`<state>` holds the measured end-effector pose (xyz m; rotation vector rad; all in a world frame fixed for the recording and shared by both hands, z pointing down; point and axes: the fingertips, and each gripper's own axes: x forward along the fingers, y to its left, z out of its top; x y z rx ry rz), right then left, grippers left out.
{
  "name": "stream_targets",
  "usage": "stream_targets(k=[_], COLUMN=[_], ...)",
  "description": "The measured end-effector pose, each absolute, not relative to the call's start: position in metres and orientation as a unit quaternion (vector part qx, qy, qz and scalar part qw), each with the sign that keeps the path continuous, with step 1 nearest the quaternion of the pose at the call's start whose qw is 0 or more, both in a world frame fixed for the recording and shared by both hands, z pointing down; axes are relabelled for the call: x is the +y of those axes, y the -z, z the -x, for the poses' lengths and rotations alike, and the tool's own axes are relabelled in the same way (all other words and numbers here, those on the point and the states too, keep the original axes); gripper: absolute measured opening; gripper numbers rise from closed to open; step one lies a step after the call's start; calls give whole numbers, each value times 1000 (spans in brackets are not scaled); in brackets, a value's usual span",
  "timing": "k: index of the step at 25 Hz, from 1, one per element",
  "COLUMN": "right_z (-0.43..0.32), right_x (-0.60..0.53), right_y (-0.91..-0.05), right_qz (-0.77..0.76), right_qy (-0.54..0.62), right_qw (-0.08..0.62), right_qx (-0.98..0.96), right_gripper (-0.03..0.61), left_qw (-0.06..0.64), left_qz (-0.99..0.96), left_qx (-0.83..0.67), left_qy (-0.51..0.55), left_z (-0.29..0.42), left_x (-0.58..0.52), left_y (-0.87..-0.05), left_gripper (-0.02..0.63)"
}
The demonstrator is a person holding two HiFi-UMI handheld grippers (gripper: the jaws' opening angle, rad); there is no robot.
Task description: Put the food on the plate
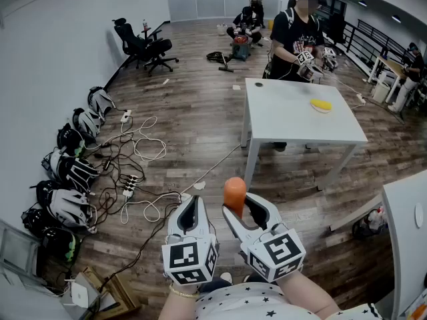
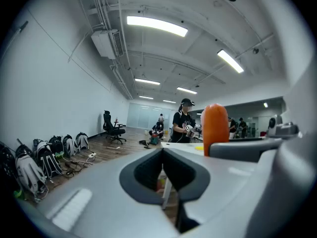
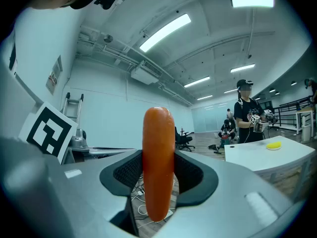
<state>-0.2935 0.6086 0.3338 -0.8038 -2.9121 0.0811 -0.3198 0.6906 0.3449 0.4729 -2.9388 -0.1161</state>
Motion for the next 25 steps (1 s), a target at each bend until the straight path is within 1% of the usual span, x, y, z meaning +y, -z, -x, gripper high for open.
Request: stream_targets(k=[5,9,17,25], right_z=[295,291,263,222], right_x=[601,577,499,407], right_y=[-346,-362,-365,-368], right_qz=[246,201,81,10], right_qy=[-35,-39,-55,-67], right_qw=[65,73,75,67], right_qx=[-967,-976,-992,-995], right_gripper=[196,196,196,196], left_qw=[83,98,95,97], left_qz=[-178,-229,-334,-406], left_qx=[-980,-967,-937,-909], left_qy=[33,44,27,14], left_z=[326,334,322,290], left_x=[683,655,573,467], left_y=[-357,-375,-369,-372], left_gripper=[8,8,8,8])
